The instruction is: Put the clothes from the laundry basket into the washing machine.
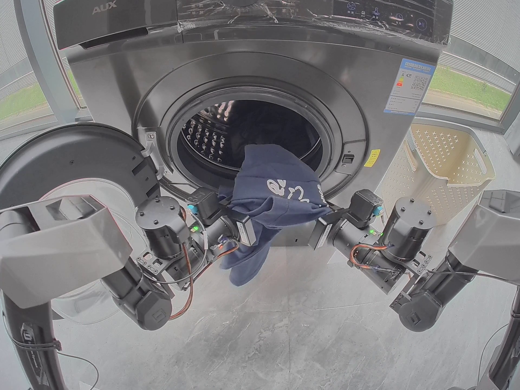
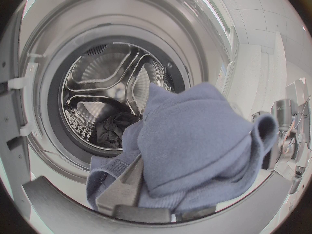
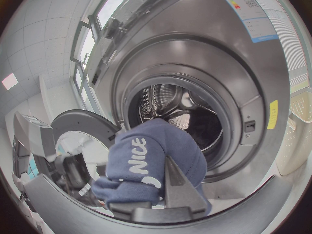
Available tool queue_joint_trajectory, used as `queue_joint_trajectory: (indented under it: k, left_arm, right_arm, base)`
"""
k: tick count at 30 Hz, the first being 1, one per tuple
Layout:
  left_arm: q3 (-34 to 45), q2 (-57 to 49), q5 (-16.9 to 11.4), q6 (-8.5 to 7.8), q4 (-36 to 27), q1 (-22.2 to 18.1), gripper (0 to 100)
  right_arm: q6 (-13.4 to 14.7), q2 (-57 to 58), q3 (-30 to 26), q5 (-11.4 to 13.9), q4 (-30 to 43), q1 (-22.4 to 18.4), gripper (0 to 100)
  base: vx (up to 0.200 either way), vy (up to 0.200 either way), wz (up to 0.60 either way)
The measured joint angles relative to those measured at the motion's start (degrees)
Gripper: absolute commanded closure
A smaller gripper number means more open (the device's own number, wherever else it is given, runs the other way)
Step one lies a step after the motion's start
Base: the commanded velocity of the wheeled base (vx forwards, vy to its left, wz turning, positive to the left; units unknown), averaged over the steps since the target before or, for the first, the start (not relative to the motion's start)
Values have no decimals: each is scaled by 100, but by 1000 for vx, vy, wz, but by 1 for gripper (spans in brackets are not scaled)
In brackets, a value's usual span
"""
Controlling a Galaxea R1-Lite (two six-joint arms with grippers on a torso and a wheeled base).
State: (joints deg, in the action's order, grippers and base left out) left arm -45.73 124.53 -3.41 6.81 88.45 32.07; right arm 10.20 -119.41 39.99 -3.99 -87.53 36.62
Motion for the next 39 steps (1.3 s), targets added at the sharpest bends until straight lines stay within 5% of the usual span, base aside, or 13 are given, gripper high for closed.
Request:
queue_joint_trajectory:
  k: [6,7,17,29,39]
  left_arm:
    - [467,-451,5,32,0,50,100]
    - [529,-512,5,55,0,56,100]
    - [805,-892,11,90,30,80,100]
    - [1932,-1593,-39,35,28,33,100]
    - [2349,-1753,-96,-1,26,-27,100]
  right_arm:
    - [9,-313,160,-4,-72,41,100]
    - [9,-355,191,-6,-82,59,0]
    - [-129,-289,-71,101,-46,244,0]
    - [-638,673,-2328,1093,-57,419,0]
    - [-681,1045,-2731,1179,-72,-71,0]
  base:
    - [0,0,0]
    - [0,0,0]
    - [0,0,0]
    - [0,0,0]
    - [0,0,0]
